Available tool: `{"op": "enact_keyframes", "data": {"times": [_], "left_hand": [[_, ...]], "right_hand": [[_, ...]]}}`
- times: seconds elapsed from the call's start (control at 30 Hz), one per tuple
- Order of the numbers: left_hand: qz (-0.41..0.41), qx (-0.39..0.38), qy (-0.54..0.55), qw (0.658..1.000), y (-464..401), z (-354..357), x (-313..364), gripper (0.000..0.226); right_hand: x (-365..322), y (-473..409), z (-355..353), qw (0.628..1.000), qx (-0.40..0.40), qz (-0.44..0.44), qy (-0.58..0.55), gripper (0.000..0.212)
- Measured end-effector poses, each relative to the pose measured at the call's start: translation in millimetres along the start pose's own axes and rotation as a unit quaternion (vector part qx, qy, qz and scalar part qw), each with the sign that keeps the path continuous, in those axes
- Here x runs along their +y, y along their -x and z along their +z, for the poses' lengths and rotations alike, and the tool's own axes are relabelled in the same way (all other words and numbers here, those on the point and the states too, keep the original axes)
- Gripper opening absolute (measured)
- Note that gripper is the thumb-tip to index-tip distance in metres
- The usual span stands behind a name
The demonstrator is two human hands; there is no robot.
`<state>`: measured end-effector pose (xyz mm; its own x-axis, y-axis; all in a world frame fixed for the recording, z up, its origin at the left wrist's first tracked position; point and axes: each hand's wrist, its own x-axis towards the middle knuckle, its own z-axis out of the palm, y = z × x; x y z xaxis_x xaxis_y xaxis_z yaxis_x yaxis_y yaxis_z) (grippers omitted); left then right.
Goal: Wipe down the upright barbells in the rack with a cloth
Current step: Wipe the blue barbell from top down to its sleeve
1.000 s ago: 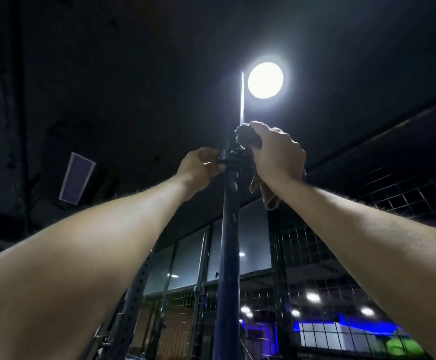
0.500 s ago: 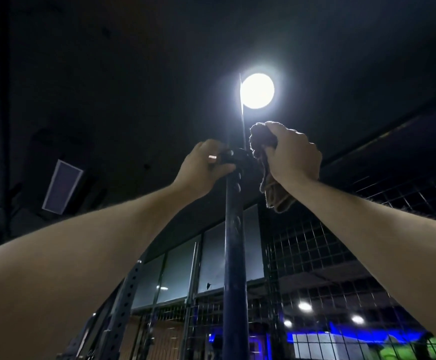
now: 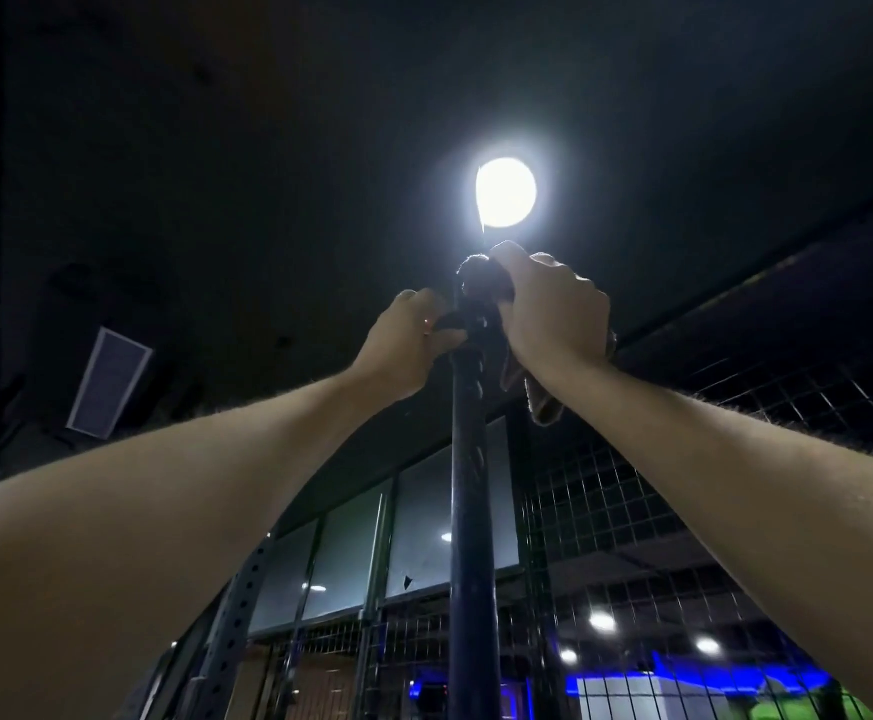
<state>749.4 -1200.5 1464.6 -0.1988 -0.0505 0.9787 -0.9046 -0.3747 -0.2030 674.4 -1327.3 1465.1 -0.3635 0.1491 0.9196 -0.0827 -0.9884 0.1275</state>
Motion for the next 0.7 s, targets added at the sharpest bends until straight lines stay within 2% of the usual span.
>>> {"op": "enact_keyframes", "data": {"times": [0.13,0.27,0.43,0.6,0.7], "left_hand": [[-0.006,0.002,0.038,0.999,4.1,10.3,-2.5,0.032],[-0.022,0.03,0.087,0.995,4.2,15.7,-5.3,0.019],[-0.017,0.034,0.073,0.997,6.4,25.3,-14.0,0.013],[0.022,0.038,0.009,0.999,4.7,24.9,-21.6,0.033],[0.032,0.04,0.018,0.998,6.2,22.3,-21.7,0.032]], "right_hand": [[2.2,6.3,4.5,0.998,-0.051,-0.009,-0.028,0.037],[-2.2,17.9,11.1,0.985,-0.127,0.012,-0.116,0.038],[-5.1,30.7,29.0,0.969,-0.089,0.044,-0.226,0.027],[-17.3,21.8,36.2,0.988,-0.086,0.014,-0.125,0.02],[-15.3,17.1,42.0,0.987,-0.073,-0.005,-0.144,0.015]]}}
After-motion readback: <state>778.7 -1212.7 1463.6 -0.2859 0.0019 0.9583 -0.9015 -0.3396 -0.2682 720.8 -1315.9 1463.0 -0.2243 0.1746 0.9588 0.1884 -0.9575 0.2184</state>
